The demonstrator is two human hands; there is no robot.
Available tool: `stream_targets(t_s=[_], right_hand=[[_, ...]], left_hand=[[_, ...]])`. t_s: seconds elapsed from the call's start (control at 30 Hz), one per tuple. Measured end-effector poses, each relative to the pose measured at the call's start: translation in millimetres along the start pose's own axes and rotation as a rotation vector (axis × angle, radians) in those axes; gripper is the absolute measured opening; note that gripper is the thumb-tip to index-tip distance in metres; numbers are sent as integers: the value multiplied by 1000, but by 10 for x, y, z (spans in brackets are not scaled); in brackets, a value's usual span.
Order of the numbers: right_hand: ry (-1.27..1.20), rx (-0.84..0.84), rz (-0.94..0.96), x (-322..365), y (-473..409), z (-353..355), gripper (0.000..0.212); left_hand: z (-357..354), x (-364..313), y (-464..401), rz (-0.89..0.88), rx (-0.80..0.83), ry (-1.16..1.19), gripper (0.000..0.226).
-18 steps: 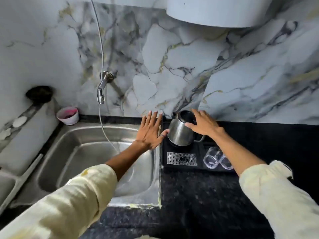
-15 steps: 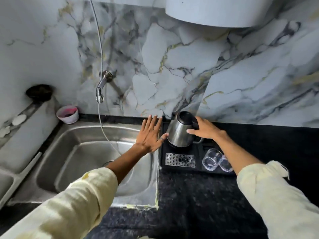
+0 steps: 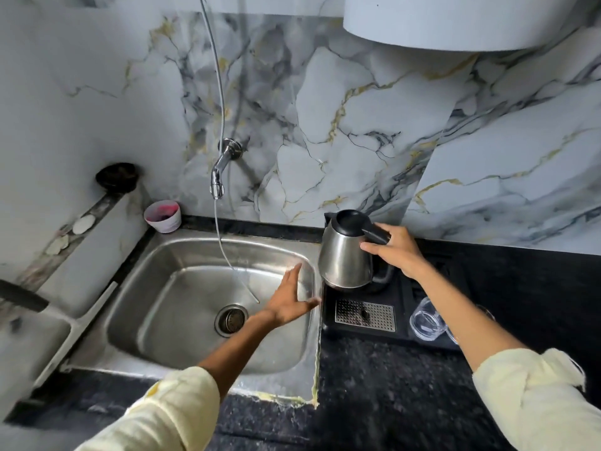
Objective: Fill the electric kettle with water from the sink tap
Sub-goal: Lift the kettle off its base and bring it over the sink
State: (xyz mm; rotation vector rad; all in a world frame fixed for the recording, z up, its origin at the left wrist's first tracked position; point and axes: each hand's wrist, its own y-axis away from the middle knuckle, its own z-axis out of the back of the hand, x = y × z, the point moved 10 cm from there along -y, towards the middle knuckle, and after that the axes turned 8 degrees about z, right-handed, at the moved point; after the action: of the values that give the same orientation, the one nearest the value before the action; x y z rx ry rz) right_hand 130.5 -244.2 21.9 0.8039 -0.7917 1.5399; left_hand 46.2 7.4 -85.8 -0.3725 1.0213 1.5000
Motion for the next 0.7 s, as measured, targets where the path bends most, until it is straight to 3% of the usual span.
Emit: stream_targets(t_s=[0.13,0.23,0.33,0.53,0.7], right_hand=[[-77,106,63,363,193,-387,56],[-63,167,121,711,336,-691,72],[-100,290,40,1007,507,-1034,57],[229,336,-197,1138,583,-1684,104],[135,344,-243,1272,535,-2002,78]], left_hand=[[83,201,64,182,182,631,137],[352,317,69,72,211,836,106],[667,621,187,31,118,902,117],[1192,892,420,-98,-48,757,135],[1406,1155,440,-40,23,748,148]])
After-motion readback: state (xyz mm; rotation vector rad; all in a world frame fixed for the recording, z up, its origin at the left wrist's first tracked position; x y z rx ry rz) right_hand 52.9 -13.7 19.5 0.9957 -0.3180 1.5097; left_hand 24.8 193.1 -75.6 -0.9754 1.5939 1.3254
